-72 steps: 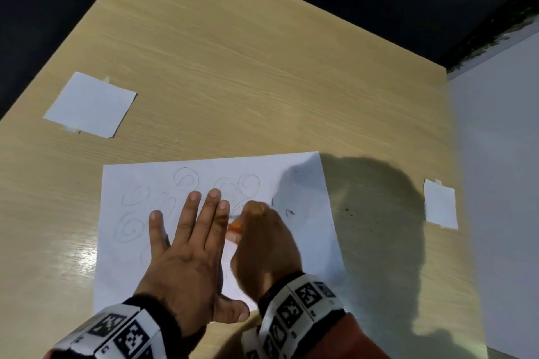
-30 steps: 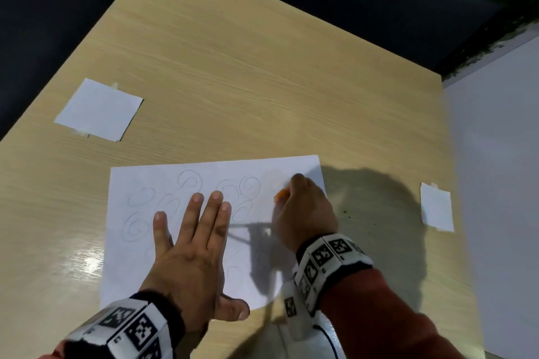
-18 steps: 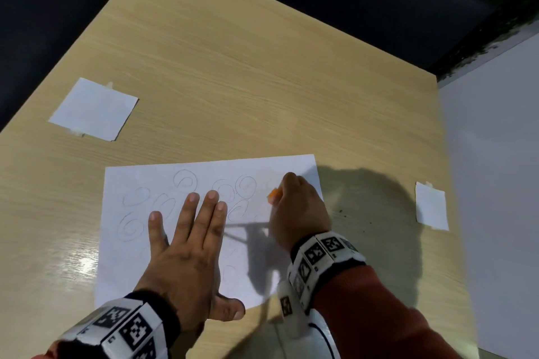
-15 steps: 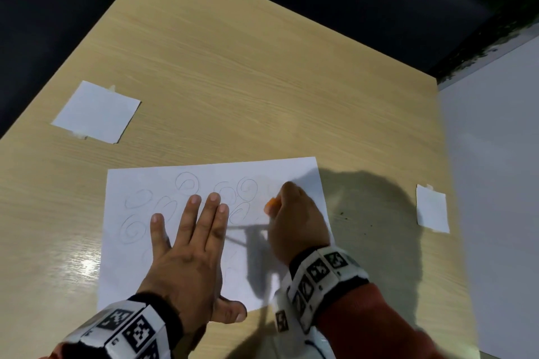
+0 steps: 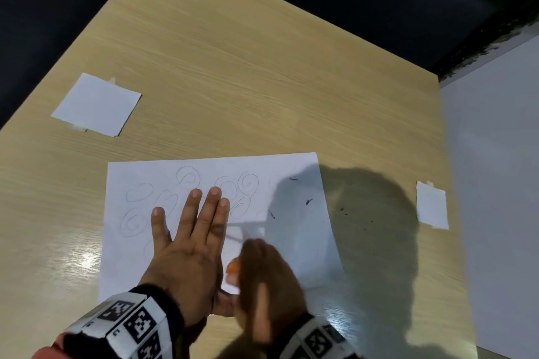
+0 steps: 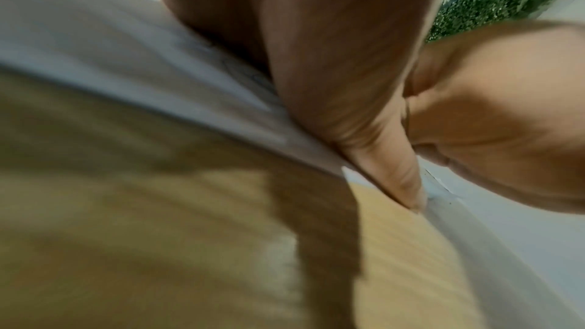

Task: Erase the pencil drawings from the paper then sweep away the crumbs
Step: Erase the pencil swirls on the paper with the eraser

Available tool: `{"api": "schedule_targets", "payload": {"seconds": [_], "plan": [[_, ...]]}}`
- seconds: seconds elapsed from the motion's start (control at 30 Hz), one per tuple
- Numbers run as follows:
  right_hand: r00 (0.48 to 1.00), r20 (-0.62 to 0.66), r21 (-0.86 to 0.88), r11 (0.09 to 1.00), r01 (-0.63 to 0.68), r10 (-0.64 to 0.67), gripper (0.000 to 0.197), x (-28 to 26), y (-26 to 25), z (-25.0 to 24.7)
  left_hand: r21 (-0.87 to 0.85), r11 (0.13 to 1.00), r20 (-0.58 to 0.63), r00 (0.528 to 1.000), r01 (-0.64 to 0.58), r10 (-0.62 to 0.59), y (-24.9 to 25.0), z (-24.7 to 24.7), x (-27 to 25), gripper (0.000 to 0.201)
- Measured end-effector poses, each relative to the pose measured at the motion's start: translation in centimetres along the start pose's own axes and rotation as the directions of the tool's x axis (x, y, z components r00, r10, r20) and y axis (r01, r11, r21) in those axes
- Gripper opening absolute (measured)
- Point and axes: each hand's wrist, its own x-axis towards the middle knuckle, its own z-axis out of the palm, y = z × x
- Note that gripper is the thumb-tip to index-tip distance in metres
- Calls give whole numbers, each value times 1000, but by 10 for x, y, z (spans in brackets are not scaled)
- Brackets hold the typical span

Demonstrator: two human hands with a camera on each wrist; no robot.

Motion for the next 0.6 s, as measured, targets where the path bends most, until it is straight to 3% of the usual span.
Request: {"api": "schedule_targets", "payload": {"seconds": [0.07, 0.1, 0.2, 0.27, 0.33, 0.37, 0.4, 0.43, 0.47, 0.53, 0.6], "plan": [[973, -210, -54, 993, -107, 94, 4, 11, 23, -18, -4, 1000, 38, 999, 3, -3, 3, -5, 0, 151], [945, -269, -82, 973, -217, 188, 9, 16, 32, -32, -27, 1000, 41, 999, 16, -15, 5, -5, -2, 149], [873, -308, -30, 914, -405, 377, 15, 22, 45, -55, -8, 996, 98, 992, 85, -84, 14, -11, -2, 147], [921, -237, -3, 948, -318, 308, 14, 18, 15, -46, -44, 997, 63, 996, 59, -56, 13, -9, -3, 148], [989, -54, 15, 990, -141, 141, 15, 9, -17, -27, 0, 1000, 48, 999, 7, -7, 6, -4, -3, 147], [996, -28, 17, 996, -90, 90, 17, 8, -21, -20, -37, 999, 12, 1000, -4, 5, 4, -3, -1, 146], [994, -83, -17, 997, -77, 76, 16, 12, -16, -19, -37, 999, 31, 999, -15, 16, 5, -5, 1, 148], [979, -183, -73, 991, -108, 93, 12, 20, -5, -23, -5, 1000, 64, 998, -14, 14, 7, -10, 0, 150], [948, -283, -106, 977, -184, 148, 8, 28, 10, -31, -5, 1000, -19, 1000, -18, 17, 8, -5, 1, 151], [882, -327, -56, 925, -376, 339, 11, 35, 39, -55, -15, 1000, -30, 999, 17, -17, 10, 0, -1, 150], [860, -339, -8, 913, -407, 381, 11, 35, 47, -64, 36, 999, -59, 998, 10, -8, 9, -5, 0, 152]]}}
